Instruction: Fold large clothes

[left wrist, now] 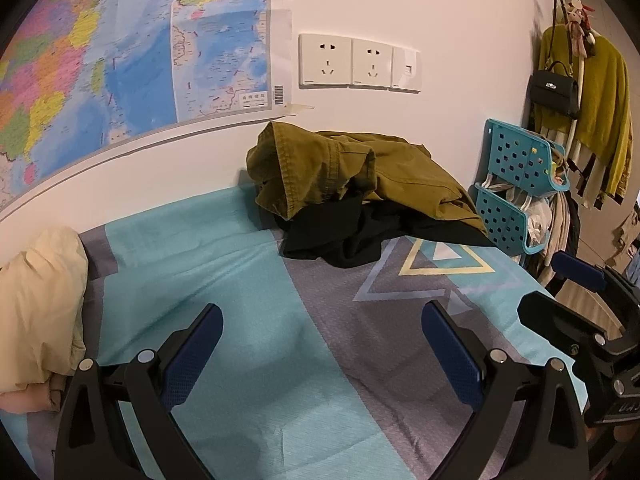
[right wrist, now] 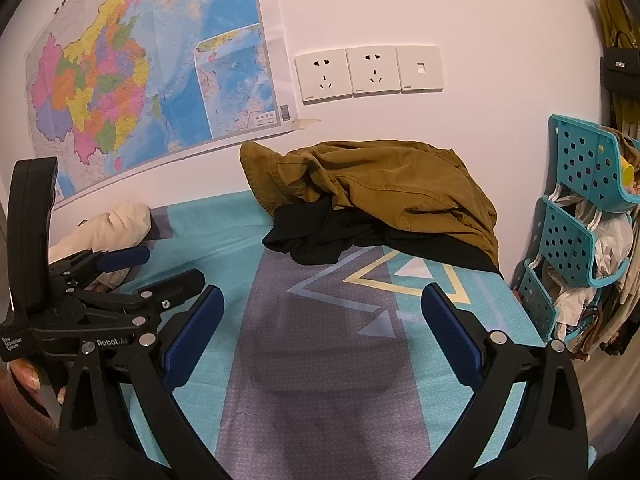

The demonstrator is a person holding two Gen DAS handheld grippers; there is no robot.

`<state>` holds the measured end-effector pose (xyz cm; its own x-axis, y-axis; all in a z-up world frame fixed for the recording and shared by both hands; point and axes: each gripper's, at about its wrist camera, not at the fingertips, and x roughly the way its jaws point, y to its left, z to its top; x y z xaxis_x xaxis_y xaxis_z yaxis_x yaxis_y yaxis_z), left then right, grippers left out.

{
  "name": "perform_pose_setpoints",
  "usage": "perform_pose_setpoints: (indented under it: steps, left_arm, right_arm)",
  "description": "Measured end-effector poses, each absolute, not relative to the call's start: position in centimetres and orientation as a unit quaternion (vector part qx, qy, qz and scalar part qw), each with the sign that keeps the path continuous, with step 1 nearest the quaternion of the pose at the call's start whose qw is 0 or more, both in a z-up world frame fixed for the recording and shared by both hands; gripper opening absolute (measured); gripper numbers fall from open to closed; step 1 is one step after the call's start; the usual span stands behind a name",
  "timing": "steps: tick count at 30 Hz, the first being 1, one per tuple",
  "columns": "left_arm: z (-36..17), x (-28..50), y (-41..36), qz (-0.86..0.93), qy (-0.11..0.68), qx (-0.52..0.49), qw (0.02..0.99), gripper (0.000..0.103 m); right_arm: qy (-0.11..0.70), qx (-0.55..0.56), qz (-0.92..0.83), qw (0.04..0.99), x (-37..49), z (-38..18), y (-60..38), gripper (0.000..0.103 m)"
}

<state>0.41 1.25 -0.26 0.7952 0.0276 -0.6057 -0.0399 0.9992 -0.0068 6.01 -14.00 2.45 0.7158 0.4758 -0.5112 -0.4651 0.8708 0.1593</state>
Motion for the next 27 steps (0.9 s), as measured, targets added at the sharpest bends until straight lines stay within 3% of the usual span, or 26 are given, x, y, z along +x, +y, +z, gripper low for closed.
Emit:
perform_pose_setpoints:
  steps: [27]
  left_arm:
    - [-0.2,1.1,1.7,0.027,0.325,-0.014,0.945,0.096]
  right_arm:
    - [0.291,-0.003,0.261,0.92,7.1,1.9,-13.6,0.097]
